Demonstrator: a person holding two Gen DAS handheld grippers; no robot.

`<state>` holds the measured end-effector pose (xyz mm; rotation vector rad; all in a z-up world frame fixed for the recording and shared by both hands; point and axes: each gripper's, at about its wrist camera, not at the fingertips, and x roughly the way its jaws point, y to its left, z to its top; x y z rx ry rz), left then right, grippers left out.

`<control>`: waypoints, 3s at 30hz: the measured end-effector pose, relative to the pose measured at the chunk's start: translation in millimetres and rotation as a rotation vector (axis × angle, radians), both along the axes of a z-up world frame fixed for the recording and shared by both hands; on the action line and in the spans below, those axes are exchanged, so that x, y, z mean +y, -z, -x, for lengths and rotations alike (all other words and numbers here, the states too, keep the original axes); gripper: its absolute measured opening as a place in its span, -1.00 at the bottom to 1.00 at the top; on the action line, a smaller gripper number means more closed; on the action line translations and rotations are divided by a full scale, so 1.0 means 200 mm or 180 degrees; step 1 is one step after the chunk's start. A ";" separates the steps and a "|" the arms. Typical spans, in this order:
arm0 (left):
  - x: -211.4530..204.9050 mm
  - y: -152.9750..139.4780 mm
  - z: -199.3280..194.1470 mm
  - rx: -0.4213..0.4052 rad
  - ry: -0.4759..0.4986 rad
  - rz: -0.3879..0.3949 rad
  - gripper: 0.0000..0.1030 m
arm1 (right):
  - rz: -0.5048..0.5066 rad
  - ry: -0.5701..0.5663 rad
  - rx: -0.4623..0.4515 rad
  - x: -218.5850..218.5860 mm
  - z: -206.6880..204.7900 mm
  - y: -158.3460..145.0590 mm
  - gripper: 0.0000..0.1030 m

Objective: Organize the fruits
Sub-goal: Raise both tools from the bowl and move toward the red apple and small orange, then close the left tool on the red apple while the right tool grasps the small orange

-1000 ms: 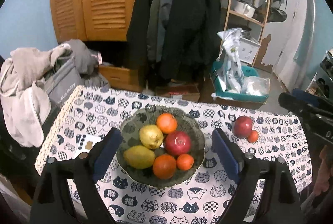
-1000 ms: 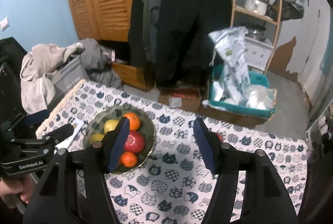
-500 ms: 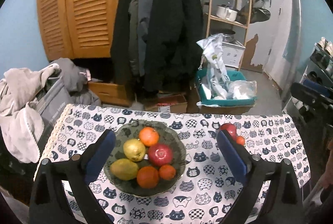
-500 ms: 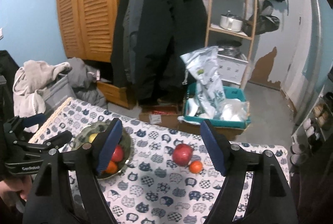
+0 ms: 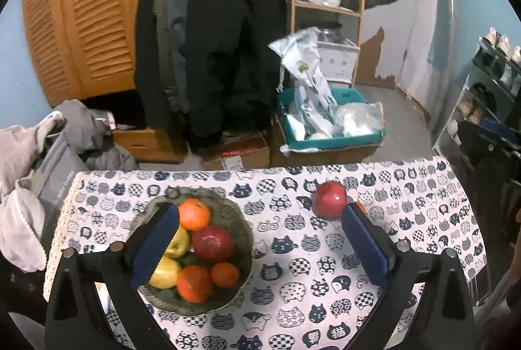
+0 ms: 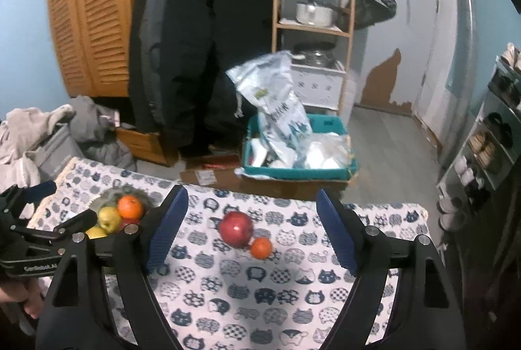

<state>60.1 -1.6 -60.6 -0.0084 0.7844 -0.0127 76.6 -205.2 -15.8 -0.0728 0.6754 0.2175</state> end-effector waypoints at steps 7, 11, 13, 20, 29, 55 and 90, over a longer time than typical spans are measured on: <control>-0.12 0.08 -0.10 0.0142 0.0116 -0.0063 0.96 | 0.0038 0.0142 0.0215 -0.11 -0.08 0.13 0.57; -0.17 0.14 -0.17 0.0252 0.0160 -0.0103 0.96 | 0.0068 0.0192 0.0356 -0.15 -0.14 0.21 0.57; -0.19 0.18 -0.21 0.0318 0.0180 -0.0103 0.96 | 0.0116 0.0208 0.0444 -0.15 -0.17 0.26 0.57; -0.25 0.34 -0.34 0.0562 0.0221 -0.0131 0.96 | 0.0204 0.0293 0.0785 -0.19 -0.28 0.46 0.57; -0.31 0.59 -0.52 0.0941 0.0261 -0.0035 0.96 | 0.0112 0.0369 0.1181 -0.25 -0.44 0.73 0.56; -0.60 0.94 -0.89 0.1400 0.0442 0.0128 0.95 | 0.0144 0.0571 0.1726 -0.40 -0.71 1.09 0.57; -0.30 0.85 -0.74 0.1230 0.0256 0.0196 0.20 | -0.0081 0.0034 0.1879 -0.04 -0.68 1.21 0.57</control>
